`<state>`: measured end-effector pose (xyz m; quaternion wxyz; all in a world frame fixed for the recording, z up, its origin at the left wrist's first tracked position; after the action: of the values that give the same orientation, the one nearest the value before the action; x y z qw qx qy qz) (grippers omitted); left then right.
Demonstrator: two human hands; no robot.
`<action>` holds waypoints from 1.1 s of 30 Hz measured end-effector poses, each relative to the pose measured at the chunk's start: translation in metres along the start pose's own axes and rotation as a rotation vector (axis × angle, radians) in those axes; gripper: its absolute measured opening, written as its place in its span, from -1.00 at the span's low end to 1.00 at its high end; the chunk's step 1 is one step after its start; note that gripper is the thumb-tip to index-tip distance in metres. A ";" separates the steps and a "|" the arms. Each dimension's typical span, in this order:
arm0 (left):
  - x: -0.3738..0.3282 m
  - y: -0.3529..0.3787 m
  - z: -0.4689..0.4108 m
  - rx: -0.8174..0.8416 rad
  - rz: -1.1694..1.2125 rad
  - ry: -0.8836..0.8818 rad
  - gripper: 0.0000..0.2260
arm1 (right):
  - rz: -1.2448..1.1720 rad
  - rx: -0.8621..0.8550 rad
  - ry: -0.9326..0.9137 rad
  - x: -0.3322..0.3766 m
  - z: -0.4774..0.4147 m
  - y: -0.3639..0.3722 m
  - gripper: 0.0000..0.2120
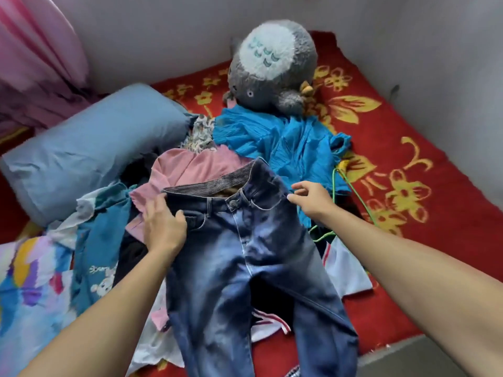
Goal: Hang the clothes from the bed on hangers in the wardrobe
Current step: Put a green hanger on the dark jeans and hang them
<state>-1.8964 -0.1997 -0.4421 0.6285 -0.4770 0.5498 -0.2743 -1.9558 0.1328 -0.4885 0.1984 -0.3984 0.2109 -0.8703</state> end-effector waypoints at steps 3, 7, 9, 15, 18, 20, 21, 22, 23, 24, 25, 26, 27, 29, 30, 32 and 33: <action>-0.038 0.053 -0.005 0.120 -0.086 0.231 -0.64 | 0.032 -0.017 0.116 -0.049 -0.039 -0.006 -0.71; -0.105 0.134 -0.007 0.269 -0.087 0.544 -0.65 | 0.115 0.029 0.324 -0.147 -0.063 -0.002 -0.80; -0.139 0.172 -0.012 0.305 -0.117 0.703 -0.61 | 0.137 0.105 0.376 -0.187 -0.066 0.012 -0.71; -0.197 0.259 -0.031 0.641 -0.591 0.995 -0.40 | 0.227 0.275 0.160 -0.227 -0.039 0.044 -0.75; -0.193 0.270 -0.038 0.779 -0.781 0.981 -0.60 | 0.460 0.374 -0.089 -0.220 -0.008 0.053 -0.77; -0.186 0.266 -0.039 0.787 -0.857 0.980 -0.78 | 0.436 0.455 -0.150 -0.222 0.001 0.067 -0.69; -0.180 0.261 -0.039 0.771 -0.868 0.972 -0.83 | 0.324 0.512 -0.074 -0.218 0.000 0.071 -0.71; -0.172 0.255 -0.039 0.730 -0.853 0.974 -0.85 | 0.179 0.584 0.054 -0.214 -0.004 0.073 -0.74; -0.163 0.248 -0.040 0.672 -0.821 0.983 -0.85 | 0.034 0.655 0.172 -0.210 -0.008 0.078 -0.76; -0.154 0.240 -0.043 0.610 -0.791 0.991 -0.83 | -0.100 0.714 0.259 -0.206 -0.012 0.082 -0.80; -0.144 0.231 -0.045 0.562 -0.764 0.992 -0.79 | -0.167 0.738 0.297 -0.203 -0.015 0.086 -0.90; -0.134 0.223 -0.047 0.536 -0.742 0.985 -0.75 | -0.172 0.756 0.288 -0.202 -0.016 0.090 -0.95; -0.126 0.216 -0.048 0.517 -0.724 0.980 -0.73 | -0.144 0.788 0.268 -0.203 -0.014 0.093 -0.89; -0.118 0.204 -0.047 0.467 -0.697 0.988 -0.72 | -0.063 0.912 0.258 -0.212 -0.002 0.103 -0.68; -0.116 0.199 -0.045 0.430 -0.681 1.000 -0.73 | 0.022 0.953 0.228 -0.218 0.004 0.108 -0.60; -0.114 0.191 -0.041 0.364 -0.661 1.022 -0.75 | 0.296 0.926 0.099 -0.231 0.016 0.111 -0.68; -0.113 0.187 -0.038 0.338 -0.653 1.033 -0.75 | 0.464 0.872 0.046 -0.238 0.021 0.108 -0.74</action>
<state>-1.9943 -0.0386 -0.5601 0.2328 -0.3205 0.5574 -0.7297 -1.7765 0.1608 -0.6785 0.5304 -0.2015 -0.0852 -0.8190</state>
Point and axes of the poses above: each hand's wrist, its own z-axis away from the middle knuckle, its own y-axis out of the palm, x = y × z, the point moved 4 cm from there along -z, towards the middle knuckle, and after that the axes turned 14 degrees about y, right-handed, at the moved point
